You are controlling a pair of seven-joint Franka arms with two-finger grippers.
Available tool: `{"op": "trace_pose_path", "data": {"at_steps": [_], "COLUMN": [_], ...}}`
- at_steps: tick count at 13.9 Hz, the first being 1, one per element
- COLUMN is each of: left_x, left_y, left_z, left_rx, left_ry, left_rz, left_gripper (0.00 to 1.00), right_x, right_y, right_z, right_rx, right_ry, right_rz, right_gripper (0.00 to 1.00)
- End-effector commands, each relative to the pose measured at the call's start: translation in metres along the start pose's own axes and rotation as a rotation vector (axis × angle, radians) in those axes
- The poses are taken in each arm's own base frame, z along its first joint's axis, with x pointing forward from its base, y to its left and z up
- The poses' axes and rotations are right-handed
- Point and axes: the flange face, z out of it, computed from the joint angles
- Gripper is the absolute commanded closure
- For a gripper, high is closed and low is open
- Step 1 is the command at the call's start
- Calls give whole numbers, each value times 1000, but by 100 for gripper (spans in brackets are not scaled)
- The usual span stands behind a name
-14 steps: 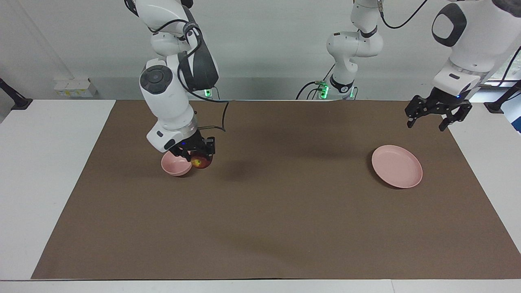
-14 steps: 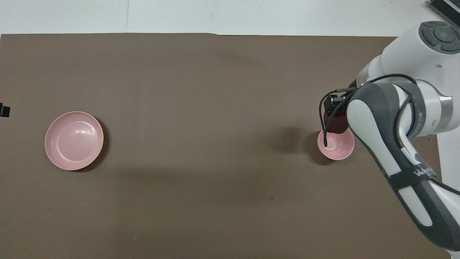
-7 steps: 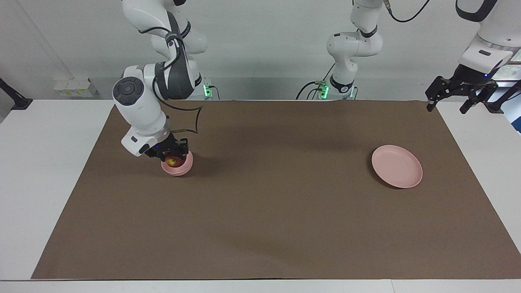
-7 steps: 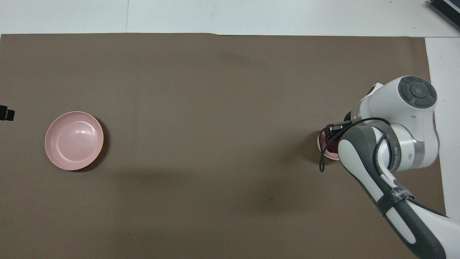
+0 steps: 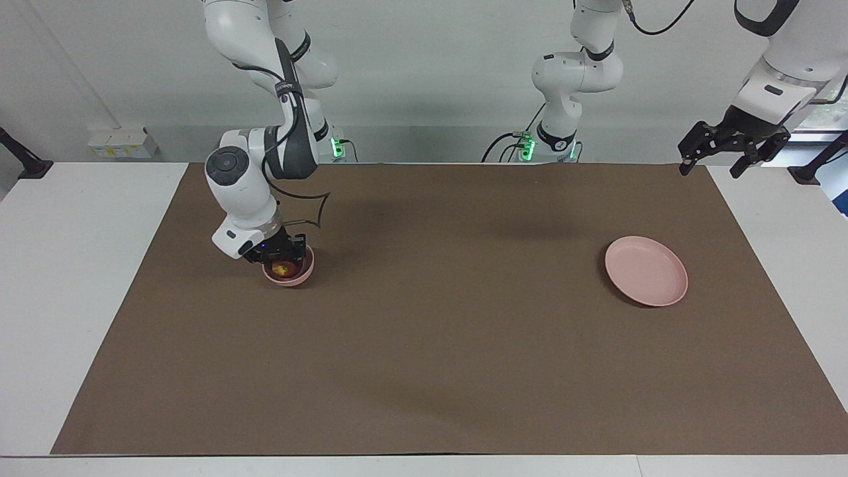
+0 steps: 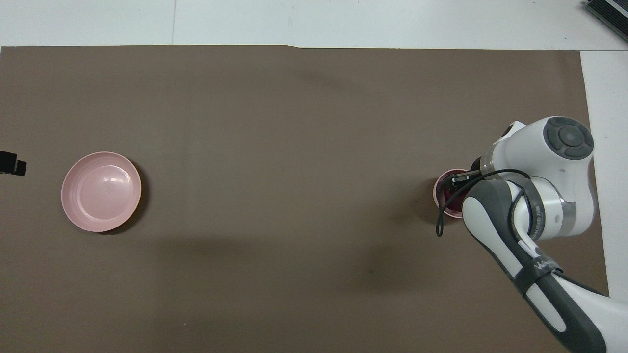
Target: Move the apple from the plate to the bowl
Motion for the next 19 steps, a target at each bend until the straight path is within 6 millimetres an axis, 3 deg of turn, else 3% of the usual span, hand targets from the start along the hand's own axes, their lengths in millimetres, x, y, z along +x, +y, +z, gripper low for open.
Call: {"op": "trace_pose_path", "data": {"at_steps": [1,7,14,17,19], "left_x": [-9,-6,-7,-7,-6], "left_y": [3,2,0,-2,0], "left_z": [0,-1,-2,-2,-2], "left_rx": [2,5,6,6,6], "left_ry": [-6,9,7,6,6], "left_rz": [-10,-3,-17,-20,-17], "left_gripper": [0,0,0,0,0], "right_x": [7,18,1,-6,-7], "right_y": [6,15,31,32,45], "right_z": [-34,-123,-229,-240,-240], "right_rx": [-17,-10,-12,-19,-15], "right_ry": [21,1,-4,14,15], "right_rz": [-17,94,187,189,209], "right_gripper": [0,0,0,0,0]}}
